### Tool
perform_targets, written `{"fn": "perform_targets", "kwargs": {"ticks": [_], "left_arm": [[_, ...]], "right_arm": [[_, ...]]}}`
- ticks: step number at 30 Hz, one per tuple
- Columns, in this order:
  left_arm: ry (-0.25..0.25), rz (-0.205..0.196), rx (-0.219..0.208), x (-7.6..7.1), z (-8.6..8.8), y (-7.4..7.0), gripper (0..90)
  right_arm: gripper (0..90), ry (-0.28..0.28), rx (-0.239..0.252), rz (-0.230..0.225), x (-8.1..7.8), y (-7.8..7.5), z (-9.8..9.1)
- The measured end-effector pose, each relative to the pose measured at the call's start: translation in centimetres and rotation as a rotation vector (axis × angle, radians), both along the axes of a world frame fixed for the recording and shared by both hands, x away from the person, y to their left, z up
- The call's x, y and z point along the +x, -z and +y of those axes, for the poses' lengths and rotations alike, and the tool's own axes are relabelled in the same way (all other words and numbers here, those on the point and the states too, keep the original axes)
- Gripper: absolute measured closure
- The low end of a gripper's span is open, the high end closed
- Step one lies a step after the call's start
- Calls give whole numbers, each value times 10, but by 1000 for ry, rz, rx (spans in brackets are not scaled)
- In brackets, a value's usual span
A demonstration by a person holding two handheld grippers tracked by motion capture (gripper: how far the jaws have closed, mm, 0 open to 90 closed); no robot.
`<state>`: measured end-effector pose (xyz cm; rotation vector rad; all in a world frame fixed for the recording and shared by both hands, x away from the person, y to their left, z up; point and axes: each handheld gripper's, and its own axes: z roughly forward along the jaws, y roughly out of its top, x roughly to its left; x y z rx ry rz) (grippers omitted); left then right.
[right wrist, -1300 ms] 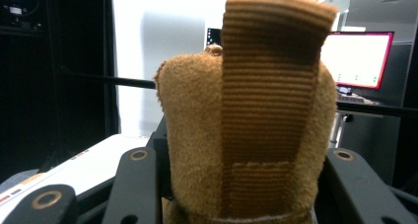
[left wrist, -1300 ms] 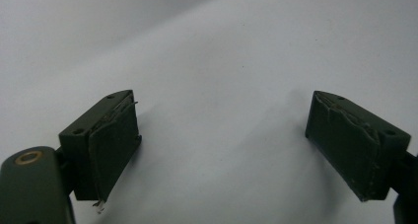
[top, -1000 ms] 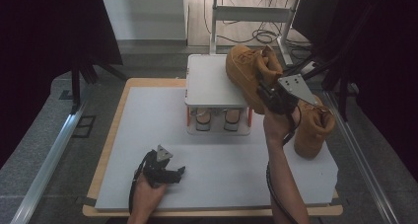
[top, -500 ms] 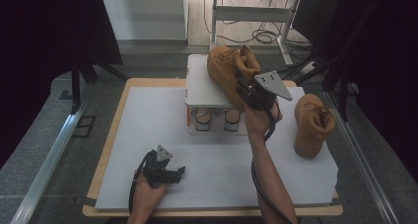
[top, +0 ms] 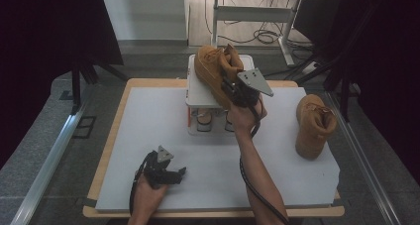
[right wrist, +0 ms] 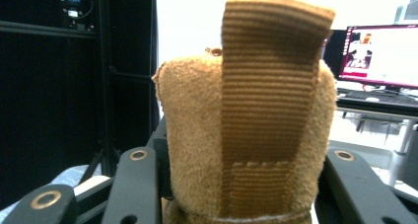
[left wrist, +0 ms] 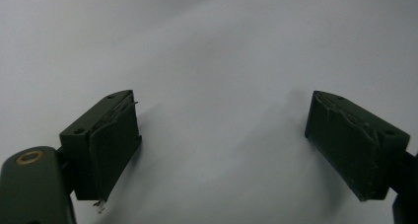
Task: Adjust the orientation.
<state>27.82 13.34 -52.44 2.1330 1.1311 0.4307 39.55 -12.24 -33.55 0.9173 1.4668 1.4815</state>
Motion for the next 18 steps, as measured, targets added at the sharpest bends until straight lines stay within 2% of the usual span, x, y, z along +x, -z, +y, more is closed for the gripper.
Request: {"fn": "perform_targets", "kwargs": {"ticks": [5, 8, 12, 13, 15, 16, 18], "left_arm": [[0, 0, -1, 0, 0, 0, 130], [3, 0, 2, 0, 0, 0, 131], [4, 0, 2, 0, 0, 0, 132], [4, 0, 3, 0, 0, 0, 132], [4, 0, 3, 0, 0, 0, 132], [4, 0, 3, 0, 0, 0, 132], [3, 0, 2, 0, 0, 0, 132]], "right_arm": [[531, -4, 7, 5, 7, 6, 14], [528, 3, 7, 6, 9, 6, 16], [489, -5, 31, 11, 11, 9, 17], [433, -8, 58, 32, 11, 10, 15], [402, -10, 65, 39, 11, 10, 13], [340, -20, 83, 65, 12, 12, 9], [321, -25, 84, 68, 12, 12, 8]]}}
